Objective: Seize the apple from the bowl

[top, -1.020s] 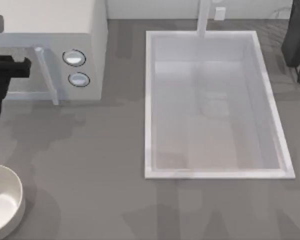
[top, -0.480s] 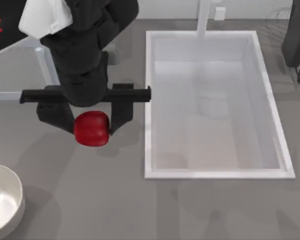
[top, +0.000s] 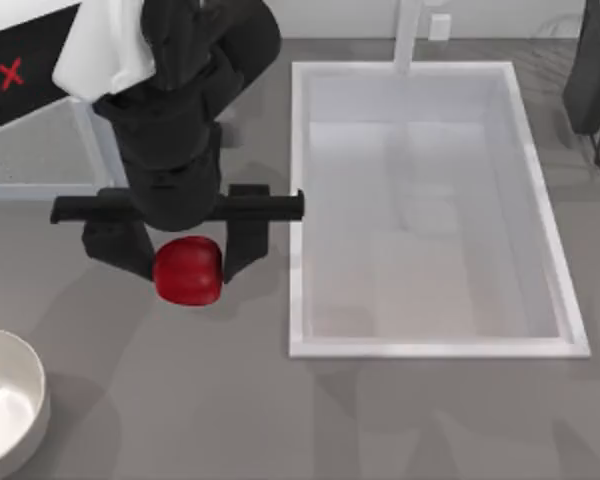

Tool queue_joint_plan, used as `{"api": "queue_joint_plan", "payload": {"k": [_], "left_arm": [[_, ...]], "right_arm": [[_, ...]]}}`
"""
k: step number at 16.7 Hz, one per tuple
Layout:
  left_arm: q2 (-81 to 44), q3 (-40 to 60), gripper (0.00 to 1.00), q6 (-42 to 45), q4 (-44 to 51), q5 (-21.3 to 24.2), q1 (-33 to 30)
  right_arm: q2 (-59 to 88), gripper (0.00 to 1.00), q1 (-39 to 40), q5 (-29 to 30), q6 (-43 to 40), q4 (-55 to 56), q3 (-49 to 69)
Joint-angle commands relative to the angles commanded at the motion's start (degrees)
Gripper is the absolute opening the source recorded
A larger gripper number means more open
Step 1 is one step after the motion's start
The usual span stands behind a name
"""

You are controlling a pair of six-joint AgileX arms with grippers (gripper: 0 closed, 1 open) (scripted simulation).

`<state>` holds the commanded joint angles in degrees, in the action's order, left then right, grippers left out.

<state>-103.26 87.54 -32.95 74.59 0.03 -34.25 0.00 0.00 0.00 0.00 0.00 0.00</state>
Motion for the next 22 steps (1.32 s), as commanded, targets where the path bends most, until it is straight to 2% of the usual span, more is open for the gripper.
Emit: {"api": "queue_joint_plan", "payload": {"k": [6,12,22], "left_arm": [[-2.8,-13.7,0.0,0.1,-17.4,0.0,0.0],[-3.5,-16.5,0.0,0.1,-20.3,0.0,0.0],[-3.5,-16.5,0.75,0.1,-20.3,0.0,0.0]], "right_arm": [[0.0,1.0,0.0,0.0,0.0,0.0,0.0],[0.0,1.0,0.0,0.0,0.0,0.0,0.0],[0.0,1.0,0.0,0.0,0.0,0.0,0.0]]}}
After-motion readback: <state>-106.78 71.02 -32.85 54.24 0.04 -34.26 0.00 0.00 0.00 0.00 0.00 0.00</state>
